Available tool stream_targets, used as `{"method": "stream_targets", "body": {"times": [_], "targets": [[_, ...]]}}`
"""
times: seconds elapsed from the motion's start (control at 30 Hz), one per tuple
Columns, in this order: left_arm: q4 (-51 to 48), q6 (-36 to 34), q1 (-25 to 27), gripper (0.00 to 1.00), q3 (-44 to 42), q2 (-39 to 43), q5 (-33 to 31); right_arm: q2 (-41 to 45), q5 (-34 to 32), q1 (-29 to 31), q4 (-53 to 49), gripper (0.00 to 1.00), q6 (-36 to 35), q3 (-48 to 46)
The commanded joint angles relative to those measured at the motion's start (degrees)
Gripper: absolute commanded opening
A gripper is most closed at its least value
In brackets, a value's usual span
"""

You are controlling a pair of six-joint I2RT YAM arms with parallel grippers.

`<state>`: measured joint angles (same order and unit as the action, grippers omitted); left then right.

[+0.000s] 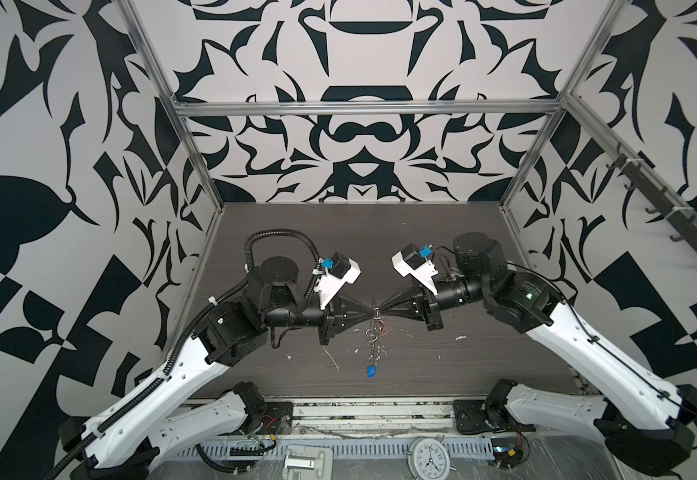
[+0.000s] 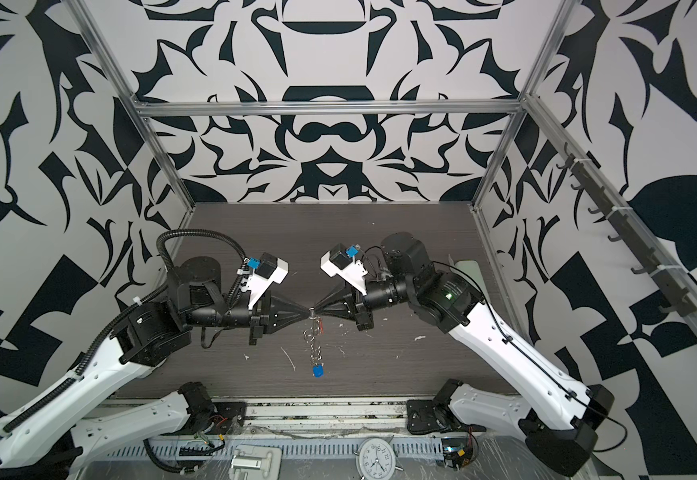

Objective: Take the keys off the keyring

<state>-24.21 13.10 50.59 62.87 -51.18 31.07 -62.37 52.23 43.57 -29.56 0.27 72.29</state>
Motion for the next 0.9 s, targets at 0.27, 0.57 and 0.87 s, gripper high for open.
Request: {"method": "stream_targets", "body": {"times": [0.27, 0.57, 0.87], "targets": [[15.04, 6.86, -0.16, 0.00, -7.25, 5.51, -13.02, 7.81, -11.38, 0.29, 16.75, 0.41, 6.00, -6.55], [26.48, 10.97, -0.13, 0.00, -12.71, 9.41, -19.40, 14.03, -24.30, 1.38, 39.11, 0.47, 10.80, -22.06], [28.82, 10.54, -0.06, 0.00, -13.43, 8.73, -16.01, 11.57, -24.65, 2.77, 45.01, 0.48, 10.36, -22.72]]}}
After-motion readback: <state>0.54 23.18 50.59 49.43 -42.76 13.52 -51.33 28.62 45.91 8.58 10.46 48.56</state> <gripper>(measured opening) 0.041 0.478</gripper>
